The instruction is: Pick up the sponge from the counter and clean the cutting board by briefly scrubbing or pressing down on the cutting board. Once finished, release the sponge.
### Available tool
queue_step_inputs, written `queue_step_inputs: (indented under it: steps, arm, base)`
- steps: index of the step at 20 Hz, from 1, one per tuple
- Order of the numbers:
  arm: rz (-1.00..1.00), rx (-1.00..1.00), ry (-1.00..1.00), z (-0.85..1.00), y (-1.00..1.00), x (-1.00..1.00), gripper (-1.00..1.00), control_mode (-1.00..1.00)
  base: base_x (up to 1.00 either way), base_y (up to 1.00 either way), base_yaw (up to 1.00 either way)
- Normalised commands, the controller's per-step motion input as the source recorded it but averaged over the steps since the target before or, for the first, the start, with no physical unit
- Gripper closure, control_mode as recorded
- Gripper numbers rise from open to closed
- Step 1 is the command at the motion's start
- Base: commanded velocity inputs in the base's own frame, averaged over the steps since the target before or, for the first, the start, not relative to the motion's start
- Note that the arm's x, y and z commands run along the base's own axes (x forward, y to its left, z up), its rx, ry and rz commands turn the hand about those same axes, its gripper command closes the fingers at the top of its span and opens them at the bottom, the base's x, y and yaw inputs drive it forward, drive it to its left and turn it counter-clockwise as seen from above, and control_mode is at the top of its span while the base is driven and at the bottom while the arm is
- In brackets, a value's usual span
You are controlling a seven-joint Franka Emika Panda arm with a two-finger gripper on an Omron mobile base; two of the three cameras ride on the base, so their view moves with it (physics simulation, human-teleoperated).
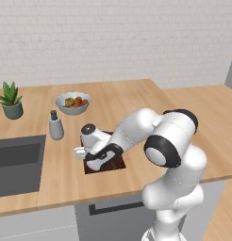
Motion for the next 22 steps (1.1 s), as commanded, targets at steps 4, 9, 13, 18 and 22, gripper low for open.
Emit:
queue_step_inputs:
  steps: [4, 9, 13, 18, 22]
  arm:
    - [0.0, 0.0, 0.0, 0.0, 0.0, 0.42, 1.0, -1.0]
    - [0.0, -0.02, 0.01, 0.0, 0.05, 0.51, 1.0, -1.0]
    - [0.0, -0.01, 0.01, 0.0, 0.01, 0.46, 1.0, -1.0]
    - [0.0, -0.01, 0.02, 0.0, 0.0, 0.5, 1.0, -1.0]
    - [0.0, -0.03, 0.05, 0.0, 0.0, 0.53, 1.0, -1.0]
  base:
    - [0.0, 0.0, 0.0]
    - [0.0, 0.0, 0.0]
    - [0.0, 0.0, 0.0]
    - [0.0, 0.0, 0.0]
    - [0.0, 0.0, 0.0]
